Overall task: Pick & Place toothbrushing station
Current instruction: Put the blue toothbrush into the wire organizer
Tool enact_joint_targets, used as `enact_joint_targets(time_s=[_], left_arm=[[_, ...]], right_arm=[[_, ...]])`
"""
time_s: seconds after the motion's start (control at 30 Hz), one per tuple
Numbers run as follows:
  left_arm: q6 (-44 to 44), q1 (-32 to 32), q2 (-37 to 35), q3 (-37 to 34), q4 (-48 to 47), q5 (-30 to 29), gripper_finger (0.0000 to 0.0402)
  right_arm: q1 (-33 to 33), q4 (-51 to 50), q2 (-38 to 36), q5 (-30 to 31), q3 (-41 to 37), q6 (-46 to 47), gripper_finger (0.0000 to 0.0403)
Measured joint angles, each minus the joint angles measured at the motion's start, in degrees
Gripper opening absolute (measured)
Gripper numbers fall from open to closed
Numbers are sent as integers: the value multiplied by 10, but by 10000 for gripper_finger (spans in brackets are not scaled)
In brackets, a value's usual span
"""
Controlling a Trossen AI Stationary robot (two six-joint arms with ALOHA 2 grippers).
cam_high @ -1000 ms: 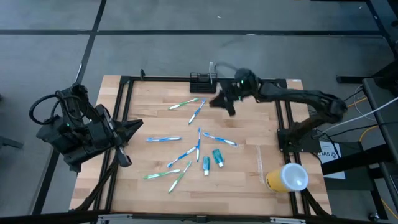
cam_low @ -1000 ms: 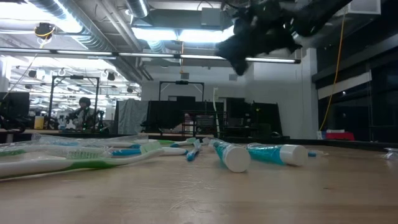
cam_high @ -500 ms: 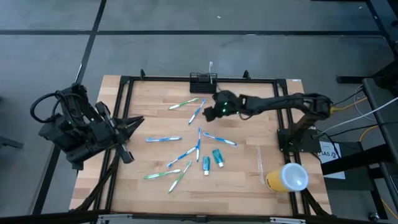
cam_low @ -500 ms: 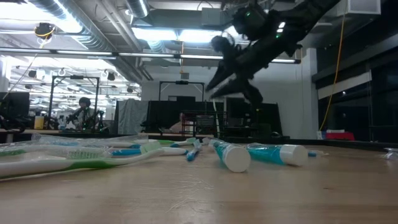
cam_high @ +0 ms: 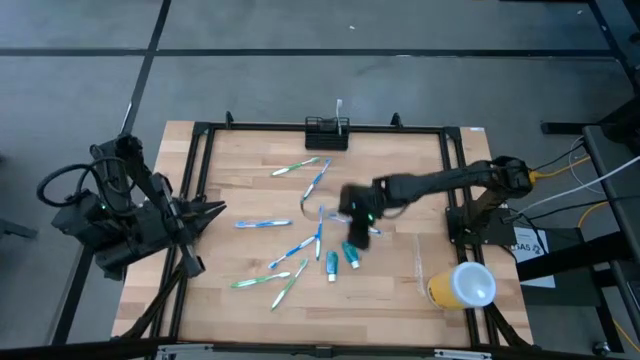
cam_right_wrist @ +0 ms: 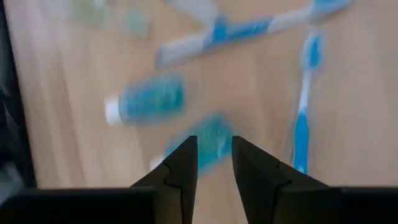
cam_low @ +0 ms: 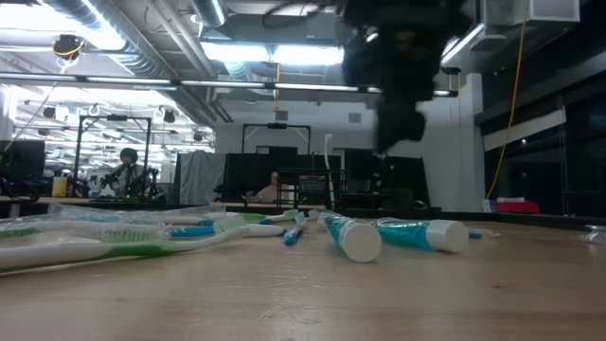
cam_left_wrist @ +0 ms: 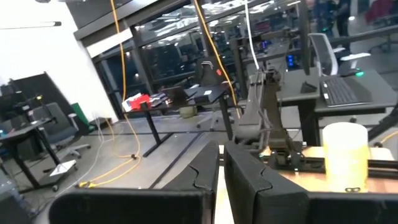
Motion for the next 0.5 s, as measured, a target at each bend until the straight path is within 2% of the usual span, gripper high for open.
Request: enact_joint_targets(time_s=[0.07, 0.13, 0.23, 0.33, 0.4, 0.5], left_arm=[[0, -3, 0, 0, 0, 0, 19], [0, -3, 0, 0, -1, 0, 19], [-14, -4, 0, 0, -14, 0, 19], [-33, -13, 0, 0, -33, 0, 19], [-51, -17, 0, 0, -50, 0, 19], [-73, -22, 0, 0, -64, 0, 19]], right_arm=[[19, -23, 0, 5, 14, -20, 100], [24, 2, 0, -19, 20, -5, 100], [23, 48, 0, -42, 18, 76, 100], [22, 98, 1, -25, 15, 133, 100], [19, 123, 1, -8, 16, 105, 100], [18, 94, 4, 48, 23, 22, 100]])
